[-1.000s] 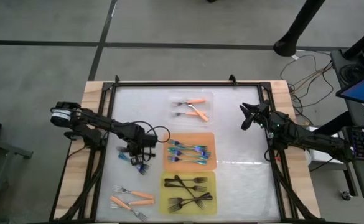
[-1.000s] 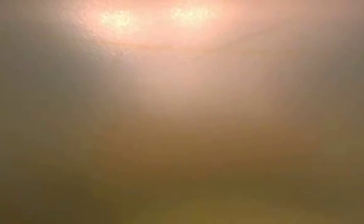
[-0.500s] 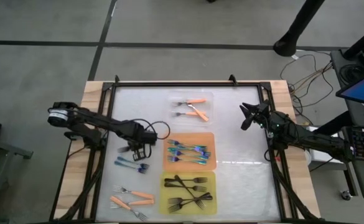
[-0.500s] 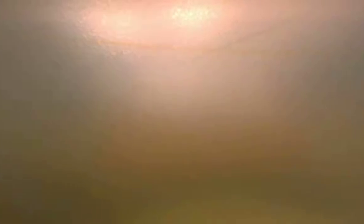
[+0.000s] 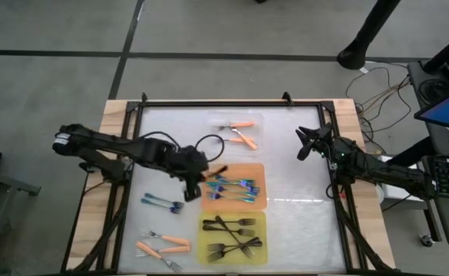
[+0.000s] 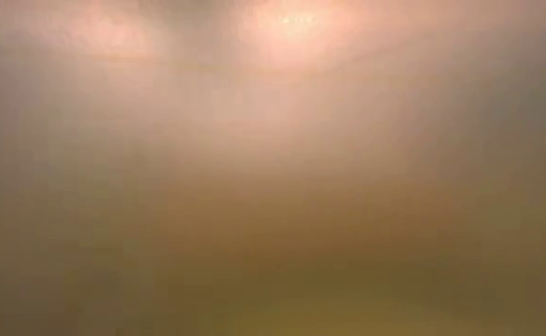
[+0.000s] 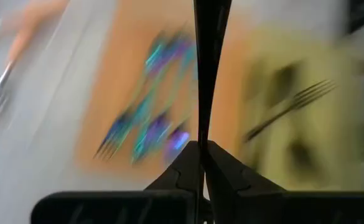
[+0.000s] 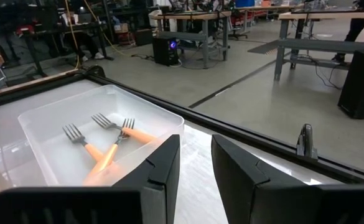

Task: Sort silverware by color (type)
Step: Put the black fork into the yellow bin

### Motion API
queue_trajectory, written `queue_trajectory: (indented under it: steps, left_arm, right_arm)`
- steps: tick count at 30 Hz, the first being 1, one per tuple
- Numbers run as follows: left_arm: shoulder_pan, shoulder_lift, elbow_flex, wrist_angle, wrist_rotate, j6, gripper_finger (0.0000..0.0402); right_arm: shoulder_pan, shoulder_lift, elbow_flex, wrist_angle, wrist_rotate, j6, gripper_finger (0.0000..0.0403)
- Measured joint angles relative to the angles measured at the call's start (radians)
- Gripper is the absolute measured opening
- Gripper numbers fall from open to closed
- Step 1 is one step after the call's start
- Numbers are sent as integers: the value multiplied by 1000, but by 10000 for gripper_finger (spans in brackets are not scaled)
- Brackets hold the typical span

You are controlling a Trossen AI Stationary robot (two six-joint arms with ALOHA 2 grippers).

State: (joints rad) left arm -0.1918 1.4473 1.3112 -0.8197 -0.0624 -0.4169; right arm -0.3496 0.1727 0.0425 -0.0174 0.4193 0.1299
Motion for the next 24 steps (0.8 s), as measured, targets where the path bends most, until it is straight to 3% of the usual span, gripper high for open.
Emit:
queue_trajectory:
  steps: [7, 10, 13, 16, 21, 24]
  left_arm:
    - [-212, 156, 269, 146, -79, 169, 0]
    - [-257, 256, 389, -25, -145, 263, 0]
    - [-237, 337, 505, -239, -194, 178, 0]
    - [-205, 403, 561, -283, -113, 152, 0]
    - [-189, 507, 572, -225, 157, 249, 0]
    - [-186, 552, 556, -303, 177, 240, 0]
  right_arm:
    - [0, 0, 0, 0, 0, 0, 84]
    - [0, 0, 0, 0, 0, 0, 84]
    - [0, 0, 0, 0, 0, 0, 84]
    - [0, 0, 0, 0, 0, 0, 84]
    - [0, 0, 0, 0, 0, 0, 84]
    - [0, 0, 0, 0, 0, 0, 84]
